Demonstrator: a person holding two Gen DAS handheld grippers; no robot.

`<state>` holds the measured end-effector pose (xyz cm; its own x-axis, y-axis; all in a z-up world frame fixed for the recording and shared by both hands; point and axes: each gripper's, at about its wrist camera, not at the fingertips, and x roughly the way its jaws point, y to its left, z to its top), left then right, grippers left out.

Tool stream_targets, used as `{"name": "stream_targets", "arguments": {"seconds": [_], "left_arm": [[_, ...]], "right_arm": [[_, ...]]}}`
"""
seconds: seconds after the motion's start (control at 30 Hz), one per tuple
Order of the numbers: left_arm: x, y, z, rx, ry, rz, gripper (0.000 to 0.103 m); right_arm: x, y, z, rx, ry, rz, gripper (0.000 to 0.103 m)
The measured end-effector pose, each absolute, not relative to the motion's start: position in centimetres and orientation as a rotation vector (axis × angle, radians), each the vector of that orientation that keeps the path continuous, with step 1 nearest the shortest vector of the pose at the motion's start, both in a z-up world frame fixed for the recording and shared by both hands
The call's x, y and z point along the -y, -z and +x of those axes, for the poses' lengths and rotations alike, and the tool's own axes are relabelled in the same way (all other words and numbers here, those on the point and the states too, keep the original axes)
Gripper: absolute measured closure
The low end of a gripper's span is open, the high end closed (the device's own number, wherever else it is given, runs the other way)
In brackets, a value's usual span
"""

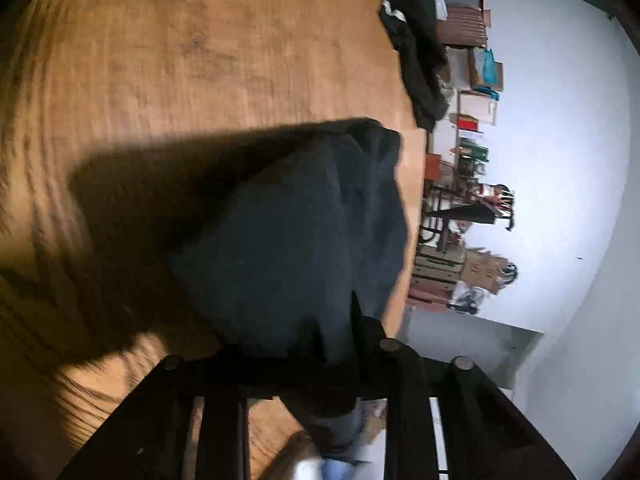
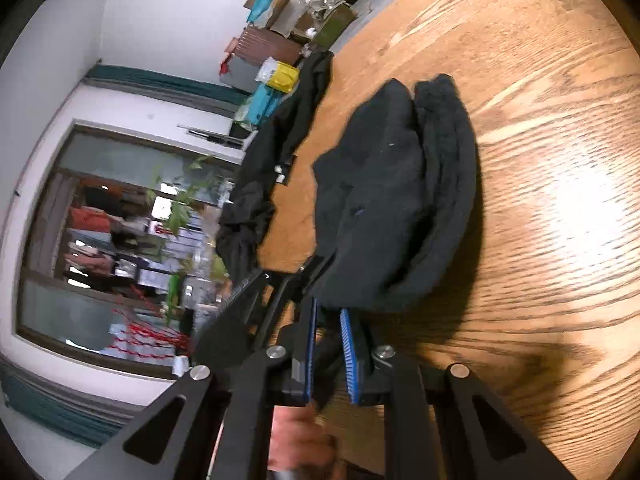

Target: Fold clothes

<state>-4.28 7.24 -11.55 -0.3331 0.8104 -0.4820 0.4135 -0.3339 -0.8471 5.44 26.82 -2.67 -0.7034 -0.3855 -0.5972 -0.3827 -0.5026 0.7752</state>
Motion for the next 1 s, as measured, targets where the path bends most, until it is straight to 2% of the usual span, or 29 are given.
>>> {"name": "stream_targets", "arguments": {"seconds": [0.03, 0.07, 0.1, 0.13, 0.17, 0.27, 0.43, 0.63, 0.7, 0.73, 0.77, 0.87, 1.0], "left_arm": [[-7.4, 11.4, -4.5, 1.597, -1.662, -1.562, 0.08], [-7.5, 11.2, -4.8, 1.617, -1.612, -1.547, 0.08], [-7.6, 11.0, -5.1, 1.623, -1.57, -1.552, 0.08], [-7.6, 10.6, -5.4, 1.62, -1.561, -1.562, 0.08], [-7.5, 10.3, -5.6, 1.613, -1.562, -1.551, 0.08], [-7.1, 9.9, -5.8, 1.616, -1.556, -1.534, 0.08], [-7.1, 10.2, -5.7, 1.615, -1.552, -1.554, 0.08], [-6.6, 10.2, -5.8, 1.58, -1.569, -1.573, 0.08], [-6.2, 10.0, -5.7, 1.56, -1.589, -1.585, 0.08], [-6.0, 9.9, -5.7, 1.55, -1.6, -1.59, 0.08], [-5.8, 9.9, -5.8, 1.545, -1.604, -1.598, 0.08], [-5.7, 9.3, -6.1, 1.511, -1.61, -1.624, 0.081], [-9.4, 3.2, -6.0, 1.168, -1.755, -1.521, 0.081]], "right_arm": [[-27.1, 2.9, 5.8, 1.569, 2.436, 1.214, 0.083], [-27.3, 3.1, 6.2, 1.589, 2.427, 1.213, 0.071], [-27.8, 3.3, 6.8, 1.634, 2.418, 1.207, 0.058], [-28.3, 3.6, 7.5, 1.684, 2.407, 1.199, 0.036], [-28.8, 3.8, 8.1, 1.734, 2.396, 1.192, 0.027], [-30.6, 4.9, 9.5, 1.908, 2.322, 1.138, 0.017], [-32.0, 7.8, 8.4, 2.151, 2.173, 1.047, 0.017], [-31.7, 9.8, 3.1, 2.173, 2.099, 1.08, 0.018], [-31.7, 10.2, 1.2, 2.144, 2.117, 1.132, 0.028], [-31.7, 10.5, 0.3, 2.126, 2.107, 1.142, 0.046], [-31.7, 10.9, -0.5, 2.108, 2.094, 1.148, 0.059], [-31.7, 10.6, -1.3, 2.064, 2.083, 1.172, 0.073], [-31.9, 5.1, 0.2, 1.871, 2.358, 1.134, 0.077]]}}
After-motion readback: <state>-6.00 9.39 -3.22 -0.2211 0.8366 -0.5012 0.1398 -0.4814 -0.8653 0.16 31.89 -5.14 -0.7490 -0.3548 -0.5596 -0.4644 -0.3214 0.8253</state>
